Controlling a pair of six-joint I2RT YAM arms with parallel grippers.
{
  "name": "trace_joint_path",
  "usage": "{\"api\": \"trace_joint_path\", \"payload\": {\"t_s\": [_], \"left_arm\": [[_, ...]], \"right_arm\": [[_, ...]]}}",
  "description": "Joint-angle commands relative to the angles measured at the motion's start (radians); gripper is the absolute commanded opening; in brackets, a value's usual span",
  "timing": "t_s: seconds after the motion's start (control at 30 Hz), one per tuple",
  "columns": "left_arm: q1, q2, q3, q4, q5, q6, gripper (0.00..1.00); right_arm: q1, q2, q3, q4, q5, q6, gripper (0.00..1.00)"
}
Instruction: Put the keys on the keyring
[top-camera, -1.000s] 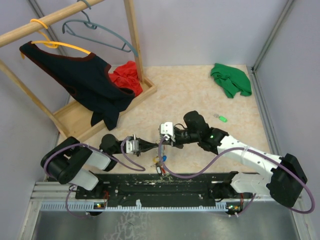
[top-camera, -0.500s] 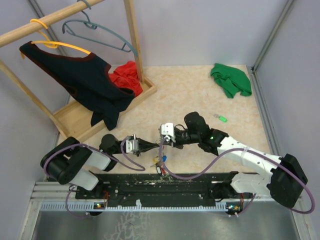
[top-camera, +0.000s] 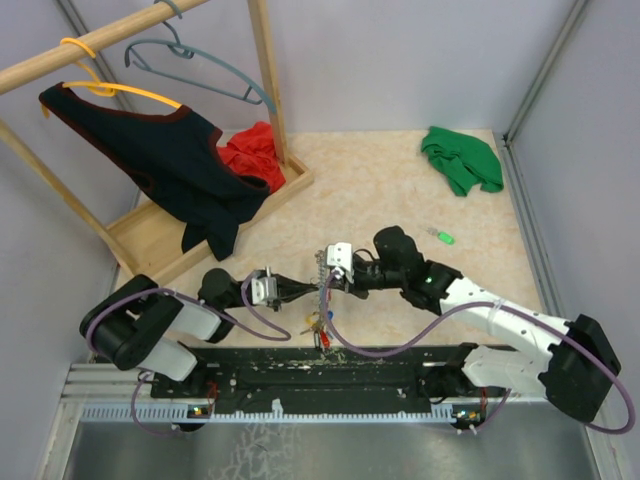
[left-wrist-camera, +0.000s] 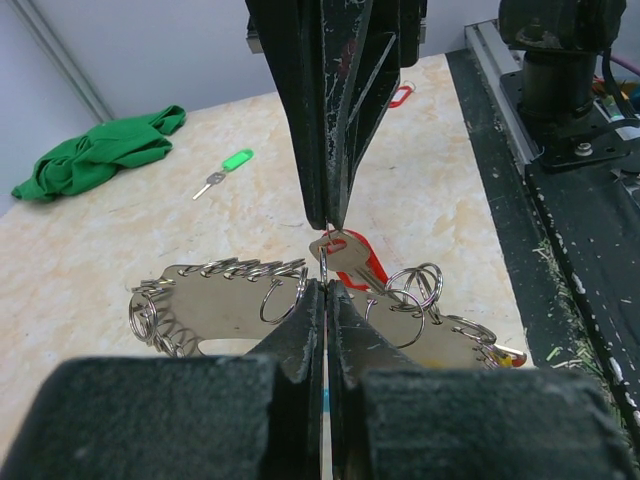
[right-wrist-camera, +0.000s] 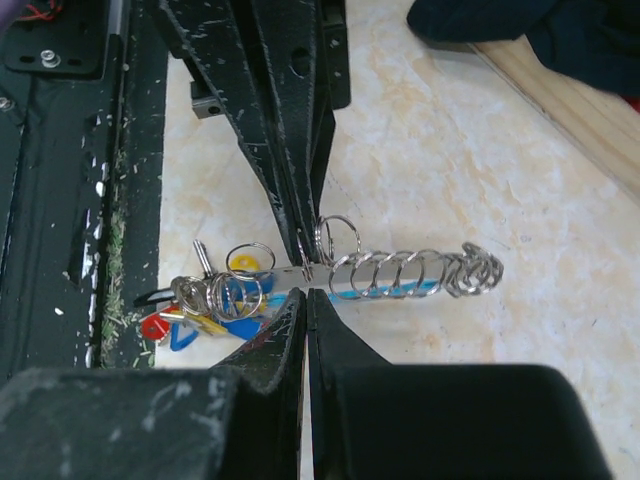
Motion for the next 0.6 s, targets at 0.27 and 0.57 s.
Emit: {"api": "trace_joint_path", "payload": {"t_s": [0.27, 0.57], "left_arm": [[0.006, -0.075, -0.081, 0.272, -0.195, 0.042, 0.0], [0.007, -0.074, -0.09, 0.272, -0.24, 0.054, 0.0]], "right_arm": [[0.003, -0.108, -0.008, -0.141, 0.473, 0.546, 0.0], [0.028, 0.017, -0.041, -0.144, 0.777, 0.716, 0.0]]}}
